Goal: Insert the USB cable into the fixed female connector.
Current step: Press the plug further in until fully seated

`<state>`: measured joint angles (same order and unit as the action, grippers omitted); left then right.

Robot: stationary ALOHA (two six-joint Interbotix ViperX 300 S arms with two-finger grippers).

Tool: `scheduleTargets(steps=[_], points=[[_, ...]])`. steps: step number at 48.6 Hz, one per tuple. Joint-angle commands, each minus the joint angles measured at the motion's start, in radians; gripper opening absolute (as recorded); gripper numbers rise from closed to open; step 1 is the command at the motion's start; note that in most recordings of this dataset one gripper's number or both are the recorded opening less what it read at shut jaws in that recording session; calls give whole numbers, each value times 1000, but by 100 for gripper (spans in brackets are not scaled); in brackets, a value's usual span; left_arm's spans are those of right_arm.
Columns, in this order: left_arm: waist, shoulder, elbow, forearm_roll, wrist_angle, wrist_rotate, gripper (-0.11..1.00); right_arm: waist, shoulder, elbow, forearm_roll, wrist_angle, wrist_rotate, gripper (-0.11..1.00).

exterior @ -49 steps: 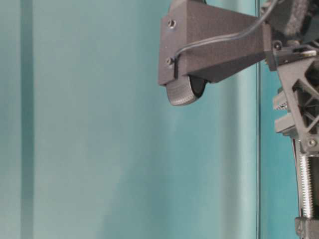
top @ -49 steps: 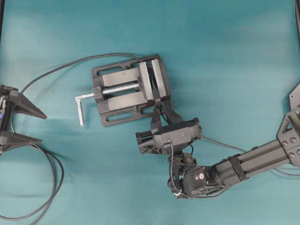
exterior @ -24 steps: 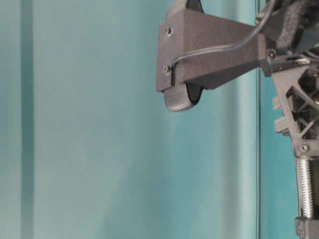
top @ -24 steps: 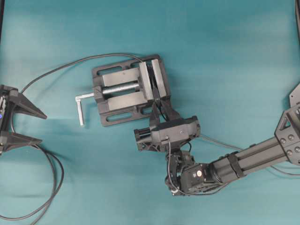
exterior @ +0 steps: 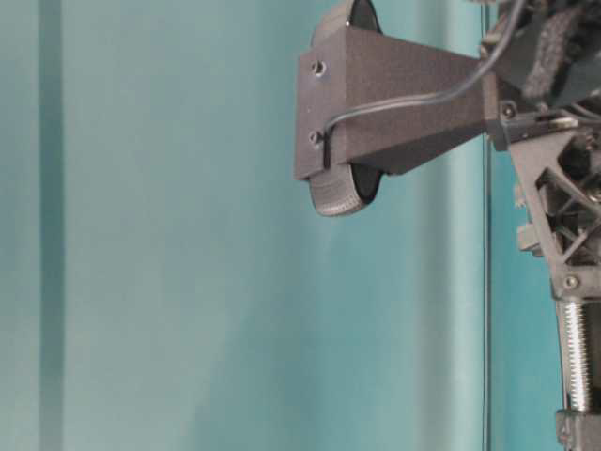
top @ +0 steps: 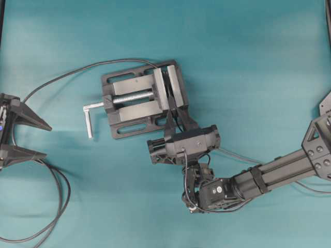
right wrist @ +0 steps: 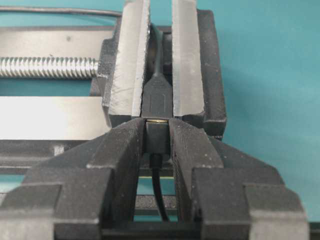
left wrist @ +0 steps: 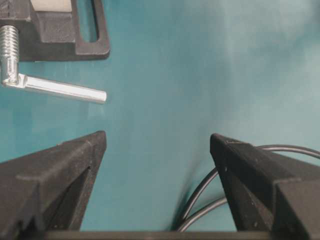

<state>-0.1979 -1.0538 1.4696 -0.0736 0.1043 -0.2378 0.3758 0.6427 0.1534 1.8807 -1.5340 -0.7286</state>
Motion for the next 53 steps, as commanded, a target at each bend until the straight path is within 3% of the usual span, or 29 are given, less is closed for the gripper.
scheduleTargets(steps=[1,32,53], points=[[0,9,-5,3,-15,-5,99,-164,-20,-5,-46,-15,-2,21],[-2,11,-2,3,-25,-3,99,-189,-20,-8,-55,-52,5,21],[0,9,0,3,-23,-2,99,-187,-20,-8,-23,-20,5,21]])
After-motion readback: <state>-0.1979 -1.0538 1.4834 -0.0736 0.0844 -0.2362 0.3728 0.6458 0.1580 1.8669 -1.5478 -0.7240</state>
